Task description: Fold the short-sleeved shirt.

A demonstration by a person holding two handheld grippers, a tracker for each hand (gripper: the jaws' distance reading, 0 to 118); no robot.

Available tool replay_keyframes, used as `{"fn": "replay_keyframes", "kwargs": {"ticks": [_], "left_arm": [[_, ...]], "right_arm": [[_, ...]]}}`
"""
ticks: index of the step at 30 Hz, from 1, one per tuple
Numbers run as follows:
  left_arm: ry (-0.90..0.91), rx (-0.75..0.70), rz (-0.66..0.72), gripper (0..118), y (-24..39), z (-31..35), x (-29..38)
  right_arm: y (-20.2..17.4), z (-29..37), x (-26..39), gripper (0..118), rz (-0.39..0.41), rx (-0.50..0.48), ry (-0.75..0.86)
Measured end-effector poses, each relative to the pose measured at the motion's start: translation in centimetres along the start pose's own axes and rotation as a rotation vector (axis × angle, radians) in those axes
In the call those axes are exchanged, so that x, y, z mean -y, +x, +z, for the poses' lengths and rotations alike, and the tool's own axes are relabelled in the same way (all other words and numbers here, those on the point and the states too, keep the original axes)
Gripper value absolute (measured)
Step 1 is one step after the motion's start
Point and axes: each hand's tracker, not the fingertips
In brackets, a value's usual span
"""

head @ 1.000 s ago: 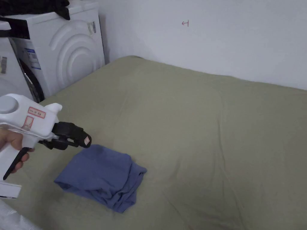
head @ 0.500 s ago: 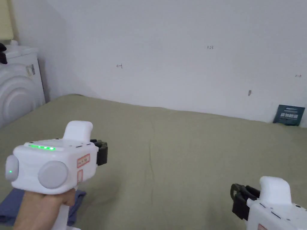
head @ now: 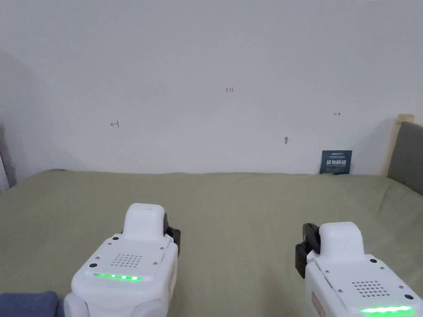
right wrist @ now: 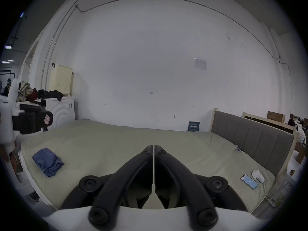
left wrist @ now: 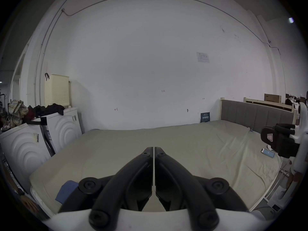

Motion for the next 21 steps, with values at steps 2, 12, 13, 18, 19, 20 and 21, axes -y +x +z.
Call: {"fn": "replay_keyframes", "kwargs": {"ticks": [2,12,13,18,19,20,21], "left_arm": [[0.007,-0.015,0.005,0,-0.3,0.3,0.5],[0.007,-0.046,-0.005,26,-0.9,0.2,0.7],[0.005,-0.048,-0.004,35,-0.9,0.2,0.7],[0.032,-0.034,0.004,118,-1.5,-0.1,1.1],[-0.006,-0.065,-0.003,118,-1.5,0.1,1.4],[-0.012,-0.084,-0.02,118,-1.4,0.0,1.5],[-0.017,-0.092,-0.025,118,-1.4,-0.1,1.5]], "right_arm": [[0.2,0.0,0.2,3,-0.005,-0.007,0.003],[0.7,0.0,1.0,22,0.006,-0.015,-0.01],[0.8,0.0,1.0,22,0.005,-0.022,-0.011],[1.3,-0.3,1.4,118,0.002,-0.028,-0.019],[1.4,-0.2,1.3,118,-0.001,-0.024,-0.019],[1.5,-0.3,1.3,118,-0.004,-0.027,-0.021],[1.5,-0.3,1.3,118,-0.004,-0.024,-0.025]]}}
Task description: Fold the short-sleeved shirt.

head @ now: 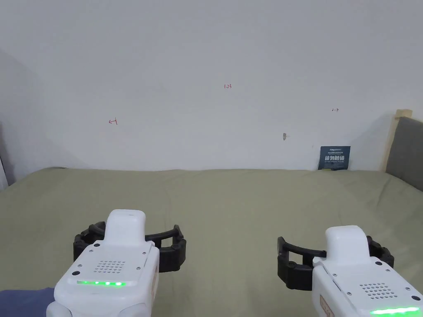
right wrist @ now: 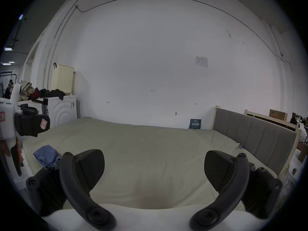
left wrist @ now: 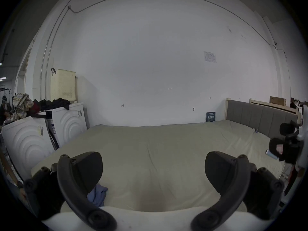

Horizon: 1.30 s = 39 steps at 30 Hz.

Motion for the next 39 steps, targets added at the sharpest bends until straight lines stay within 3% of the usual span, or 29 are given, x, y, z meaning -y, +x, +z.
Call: {"fn": "replay_keyframes", "kwargs": {"ticks": [12,18,29,39], "left_arm": [[-0.012,0.041,0.064,118,-0.7,0.6,-0.5],[-0.052,-0.077,-0.011,118,0.1,0.4,-0.7],[-0.081,-0.066,0.048,118,-0.5,0.6,-1.4],[-0.068,-0.035,0.003,118,0.3,1.4,-1.4]], "right_arm": [[0.3,0.3,-0.2,118,0.002,0.018,0.005],[0.5,0.2,-0.2,118,0.019,0.018,0.002],[0.9,0.2,-0.3,118,0.001,0.013,-0.012],[0.9,0.1,-0.1,118,-0.013,0.004,-0.018]]}}
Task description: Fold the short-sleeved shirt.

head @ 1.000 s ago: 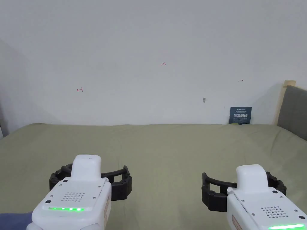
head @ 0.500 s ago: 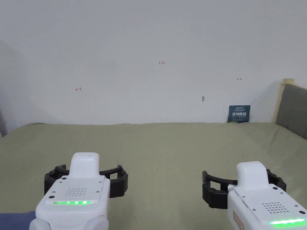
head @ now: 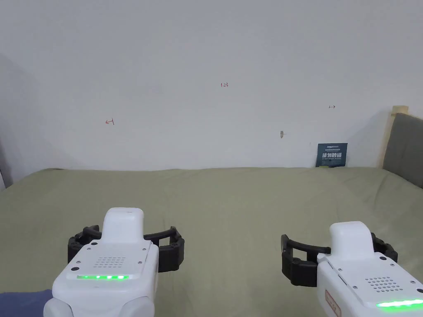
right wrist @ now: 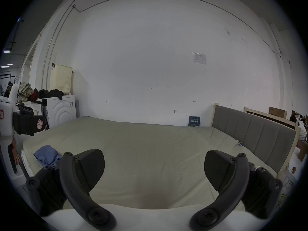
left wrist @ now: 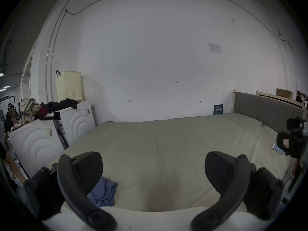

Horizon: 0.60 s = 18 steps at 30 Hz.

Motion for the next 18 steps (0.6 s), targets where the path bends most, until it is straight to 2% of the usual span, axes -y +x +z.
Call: {"fn": "replay_keyframes", "kwargs": {"ticks": [3,7,18], "left_arm": [[0.01,-0.038,-0.014,118,0.13,-0.17,0.2],[-0.011,-0.007,0.033,118,-0.65,-0.37,0.23],[-0.01,-0.002,0.035,118,-0.59,-0.27,0.44]], "right_arm": [[-0.02,-0.12,0.05,118,0.002,0.001,-0.008],[-0.02,0.05,0.12,118,0.008,-0.003,-0.007],[-0.37,-0.04,0.14,118,0.015,-0.011,-0.011]]}}
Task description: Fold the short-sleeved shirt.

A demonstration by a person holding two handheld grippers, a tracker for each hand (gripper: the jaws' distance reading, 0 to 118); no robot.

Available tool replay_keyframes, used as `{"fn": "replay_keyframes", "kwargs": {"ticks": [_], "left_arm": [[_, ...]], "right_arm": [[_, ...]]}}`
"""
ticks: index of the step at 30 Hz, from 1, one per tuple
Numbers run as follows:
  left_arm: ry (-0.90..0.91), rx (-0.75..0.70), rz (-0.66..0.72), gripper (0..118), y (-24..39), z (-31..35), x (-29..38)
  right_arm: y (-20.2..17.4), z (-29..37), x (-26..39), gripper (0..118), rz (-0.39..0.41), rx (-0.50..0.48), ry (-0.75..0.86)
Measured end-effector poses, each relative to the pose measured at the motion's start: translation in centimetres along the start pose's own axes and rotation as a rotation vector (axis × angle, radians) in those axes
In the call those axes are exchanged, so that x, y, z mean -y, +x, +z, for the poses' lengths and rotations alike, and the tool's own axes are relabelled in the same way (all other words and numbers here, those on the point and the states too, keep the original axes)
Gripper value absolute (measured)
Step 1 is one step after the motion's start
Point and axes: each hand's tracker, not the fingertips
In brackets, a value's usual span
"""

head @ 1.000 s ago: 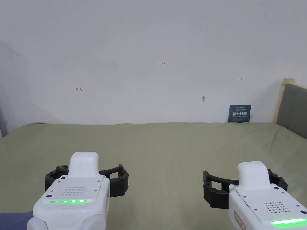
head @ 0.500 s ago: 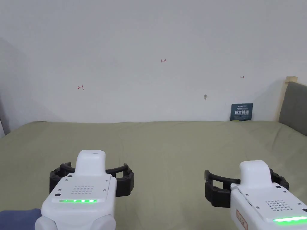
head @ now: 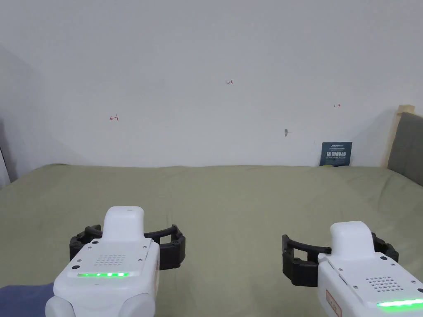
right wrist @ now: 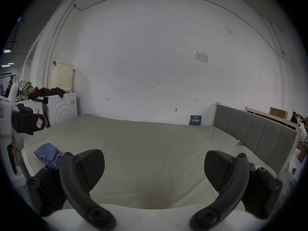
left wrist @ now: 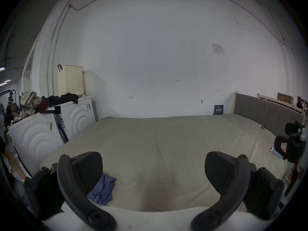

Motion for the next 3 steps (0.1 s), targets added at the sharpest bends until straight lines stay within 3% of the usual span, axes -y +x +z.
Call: {"fn": "replay_keyframes", "kwargs": {"ticks": [3], "left_arm": [[0.002,-0.004,0.003,118,-0.01,-0.03,0.01]], "right_arm": [[0.03,0.01,-0.06,118,-0.005,0.0,0.0]]}}
